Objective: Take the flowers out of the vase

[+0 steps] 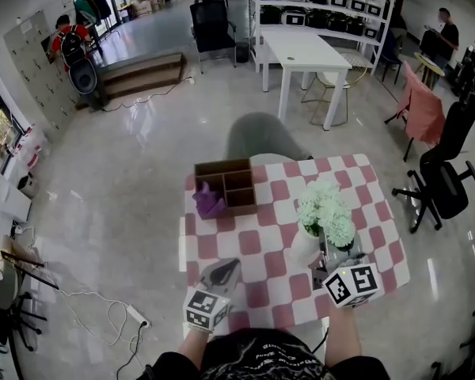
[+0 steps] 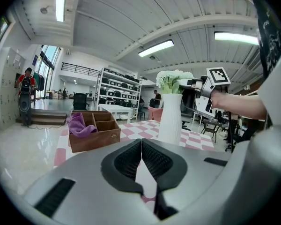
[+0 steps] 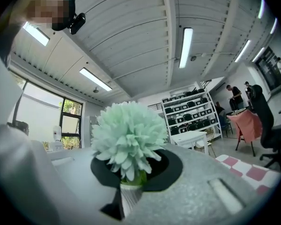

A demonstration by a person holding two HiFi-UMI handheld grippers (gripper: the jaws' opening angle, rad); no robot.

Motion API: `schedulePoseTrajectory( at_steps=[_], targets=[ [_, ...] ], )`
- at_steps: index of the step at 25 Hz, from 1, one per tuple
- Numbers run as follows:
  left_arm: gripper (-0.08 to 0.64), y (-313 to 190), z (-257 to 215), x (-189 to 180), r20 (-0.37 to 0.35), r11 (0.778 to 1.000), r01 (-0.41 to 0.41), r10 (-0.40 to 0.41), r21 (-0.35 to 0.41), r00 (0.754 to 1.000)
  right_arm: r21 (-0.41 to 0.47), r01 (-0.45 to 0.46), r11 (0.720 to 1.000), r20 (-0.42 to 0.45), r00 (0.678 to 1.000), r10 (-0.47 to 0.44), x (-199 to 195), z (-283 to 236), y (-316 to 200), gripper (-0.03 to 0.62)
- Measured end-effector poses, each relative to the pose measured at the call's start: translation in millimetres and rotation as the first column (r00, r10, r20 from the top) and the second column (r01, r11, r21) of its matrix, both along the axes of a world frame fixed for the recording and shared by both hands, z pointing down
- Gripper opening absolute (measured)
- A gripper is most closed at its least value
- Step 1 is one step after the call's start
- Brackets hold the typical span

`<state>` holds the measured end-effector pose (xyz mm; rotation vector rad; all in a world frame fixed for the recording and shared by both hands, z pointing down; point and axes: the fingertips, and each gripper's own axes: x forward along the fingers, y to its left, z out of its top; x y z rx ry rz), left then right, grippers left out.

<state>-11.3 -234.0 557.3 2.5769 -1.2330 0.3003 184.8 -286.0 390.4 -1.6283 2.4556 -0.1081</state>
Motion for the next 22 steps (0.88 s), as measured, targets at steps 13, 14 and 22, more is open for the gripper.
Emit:
schedulePoseTrajectory(
  at_steps=[13,14,22],
  targets=[
    [0.011,4,-1,8,0.008,1.0,-0.022,0.022,0.007,1.0,0.048,0.034,0.998,0.115,0.993,-0.039,12,-13,13,0.051],
    [0.012,4,-1,8,0.008,1.0,-0.022,0.022,0.008,1.0,0.066,0.04,0.997,0.125,0.991,-0.048,12,-18,15,0.051],
    [0.012,8,0,13,0.01,0.999,-0.036,0.036,-0.003,0.999,0.083,0.109,0.991,0.02,0.994,-0.111,-8,-32,13,0.049]
  ],
)
